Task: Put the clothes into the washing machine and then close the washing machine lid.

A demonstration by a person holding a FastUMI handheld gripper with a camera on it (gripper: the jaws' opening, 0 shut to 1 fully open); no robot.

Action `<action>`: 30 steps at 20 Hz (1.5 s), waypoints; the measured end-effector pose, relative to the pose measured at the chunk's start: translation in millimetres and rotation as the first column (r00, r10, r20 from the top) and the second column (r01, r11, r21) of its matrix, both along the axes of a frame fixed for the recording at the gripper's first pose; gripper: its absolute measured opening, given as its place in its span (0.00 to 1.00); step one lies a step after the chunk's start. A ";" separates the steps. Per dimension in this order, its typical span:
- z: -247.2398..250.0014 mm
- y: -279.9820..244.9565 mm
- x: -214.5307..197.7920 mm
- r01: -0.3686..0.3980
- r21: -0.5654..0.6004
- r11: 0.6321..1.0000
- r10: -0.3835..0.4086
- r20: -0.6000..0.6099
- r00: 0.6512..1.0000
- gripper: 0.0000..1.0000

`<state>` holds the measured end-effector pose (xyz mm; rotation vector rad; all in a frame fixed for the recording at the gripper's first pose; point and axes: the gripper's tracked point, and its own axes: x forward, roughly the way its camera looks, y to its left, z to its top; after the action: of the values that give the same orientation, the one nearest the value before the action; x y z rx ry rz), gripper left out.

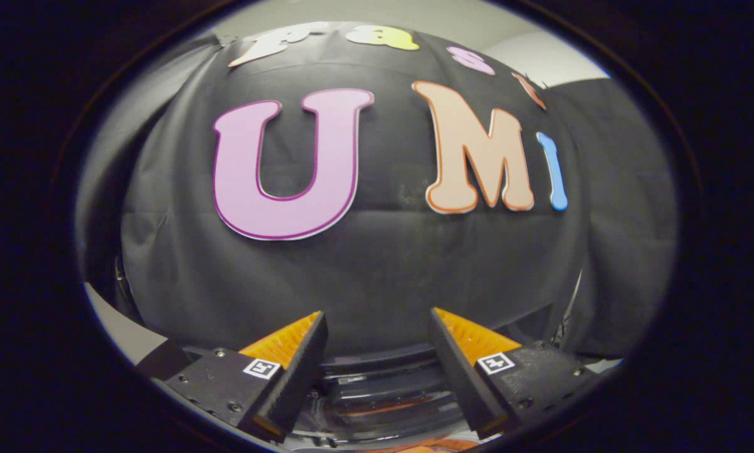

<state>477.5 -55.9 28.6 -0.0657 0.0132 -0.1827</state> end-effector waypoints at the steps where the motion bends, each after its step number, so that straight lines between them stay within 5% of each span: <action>1: -1.1 0.9 -3.7 0.003 0.027 1.000 -0.003 -0.003 1.000 0.97; 30: 3.0 -8.6 -99.6 -0.012 0.009 1.000 0.012 0.060 0.998 0.97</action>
<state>377.9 -64.5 31.7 -0.0507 -0.0456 -0.1726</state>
